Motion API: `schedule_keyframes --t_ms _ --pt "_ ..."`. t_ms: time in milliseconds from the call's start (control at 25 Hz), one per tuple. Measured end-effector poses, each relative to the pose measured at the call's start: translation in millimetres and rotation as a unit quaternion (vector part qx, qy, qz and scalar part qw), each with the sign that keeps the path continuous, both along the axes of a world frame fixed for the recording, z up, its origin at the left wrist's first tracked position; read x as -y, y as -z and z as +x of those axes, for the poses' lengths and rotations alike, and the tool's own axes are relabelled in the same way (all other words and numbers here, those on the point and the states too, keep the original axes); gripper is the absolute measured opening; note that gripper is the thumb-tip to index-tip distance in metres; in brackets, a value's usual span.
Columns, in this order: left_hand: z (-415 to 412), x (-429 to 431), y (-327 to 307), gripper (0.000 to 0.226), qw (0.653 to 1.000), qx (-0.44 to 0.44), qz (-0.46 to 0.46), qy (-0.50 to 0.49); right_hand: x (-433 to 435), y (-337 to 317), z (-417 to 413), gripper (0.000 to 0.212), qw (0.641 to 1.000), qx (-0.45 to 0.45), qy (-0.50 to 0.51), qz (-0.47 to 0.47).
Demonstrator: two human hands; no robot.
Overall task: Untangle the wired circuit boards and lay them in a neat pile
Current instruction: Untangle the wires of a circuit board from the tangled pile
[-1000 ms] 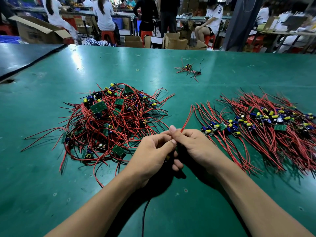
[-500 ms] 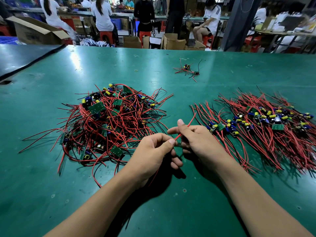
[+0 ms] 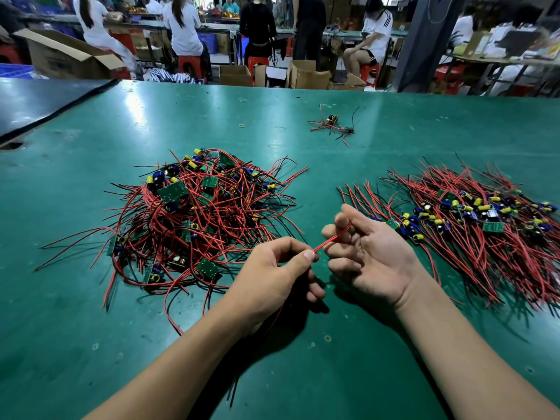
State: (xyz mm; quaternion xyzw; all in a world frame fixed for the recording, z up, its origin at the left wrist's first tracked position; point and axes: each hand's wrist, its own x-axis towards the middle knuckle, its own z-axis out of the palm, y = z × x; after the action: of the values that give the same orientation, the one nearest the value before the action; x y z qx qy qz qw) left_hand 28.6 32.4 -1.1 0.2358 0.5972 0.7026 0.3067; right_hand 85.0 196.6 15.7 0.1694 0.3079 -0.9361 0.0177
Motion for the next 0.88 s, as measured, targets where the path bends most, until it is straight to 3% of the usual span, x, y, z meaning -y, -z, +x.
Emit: schedule_keyframes --t_ms 120,240,400,520,880 --pt "-0.5 -0.4 0.5 0.013 1.000 0.004 0.002 -0.012 5.6 3.8 -3.7 0.050 0.991 0.012 0.022 0.130" --pt "-1.2 -1.2 -0.3 0.015 1.000 0.013 0.013 -0.011 20.6 12.0 -2.3 0.055 0.951 0.005 -0.016 0.309" --pt "-2.5 -1.3 0.7 0.016 1.000 0.005 0.009 -0.002 32.0 15.8 -1.6 0.035 0.918 0.000 -0.015 0.396" --pt "-2.5 -1.0 1.3 0.016 1.000 0.002 0.002 0.005 26.8 15.0 -6.6 0.032 0.919 0.035 0.043 0.391" --pt "-3.3 -0.2 2.3 0.016 0.999 0.006 -0.005 0.037 13.2 15.4 -13.3 0.031 0.950 0.017 0.176 0.259"
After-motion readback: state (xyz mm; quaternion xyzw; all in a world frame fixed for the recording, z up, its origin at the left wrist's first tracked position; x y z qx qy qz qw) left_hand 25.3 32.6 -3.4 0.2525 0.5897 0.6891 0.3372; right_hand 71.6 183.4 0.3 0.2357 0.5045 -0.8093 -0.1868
